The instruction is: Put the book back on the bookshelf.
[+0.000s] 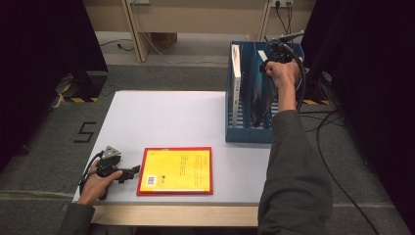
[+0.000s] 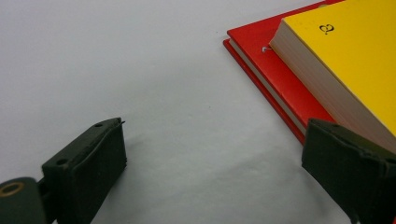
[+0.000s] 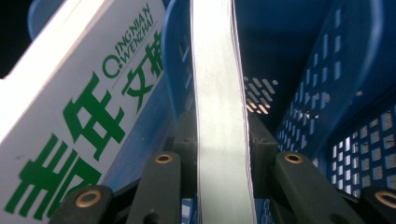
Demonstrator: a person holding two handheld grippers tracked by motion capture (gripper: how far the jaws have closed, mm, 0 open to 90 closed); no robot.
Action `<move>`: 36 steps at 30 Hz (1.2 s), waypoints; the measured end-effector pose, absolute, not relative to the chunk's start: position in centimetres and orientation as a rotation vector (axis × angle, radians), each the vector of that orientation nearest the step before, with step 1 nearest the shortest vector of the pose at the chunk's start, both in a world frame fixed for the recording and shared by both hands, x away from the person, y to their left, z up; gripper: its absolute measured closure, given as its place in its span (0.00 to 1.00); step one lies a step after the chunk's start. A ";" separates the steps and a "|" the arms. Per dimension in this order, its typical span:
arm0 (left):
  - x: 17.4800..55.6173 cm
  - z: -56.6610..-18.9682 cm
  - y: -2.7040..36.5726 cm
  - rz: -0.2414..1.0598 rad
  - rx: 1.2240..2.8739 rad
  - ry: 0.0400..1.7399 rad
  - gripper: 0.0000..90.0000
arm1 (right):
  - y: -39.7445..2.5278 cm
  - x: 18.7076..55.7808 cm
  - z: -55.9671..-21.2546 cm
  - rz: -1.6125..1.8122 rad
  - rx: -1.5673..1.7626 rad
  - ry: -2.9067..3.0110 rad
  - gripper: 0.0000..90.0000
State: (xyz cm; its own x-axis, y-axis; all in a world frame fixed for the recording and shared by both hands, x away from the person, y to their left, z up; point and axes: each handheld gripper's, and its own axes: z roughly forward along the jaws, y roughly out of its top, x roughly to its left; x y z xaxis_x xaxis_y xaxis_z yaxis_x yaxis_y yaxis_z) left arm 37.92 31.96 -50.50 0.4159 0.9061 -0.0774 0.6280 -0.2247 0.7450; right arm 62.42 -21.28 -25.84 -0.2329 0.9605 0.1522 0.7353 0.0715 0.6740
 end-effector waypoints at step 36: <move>37.8 -50.6 31.6 0.526 1.986 1.291 0.06 | -23.6 55.5 -27.3 1.127 1.510 2.124 0.50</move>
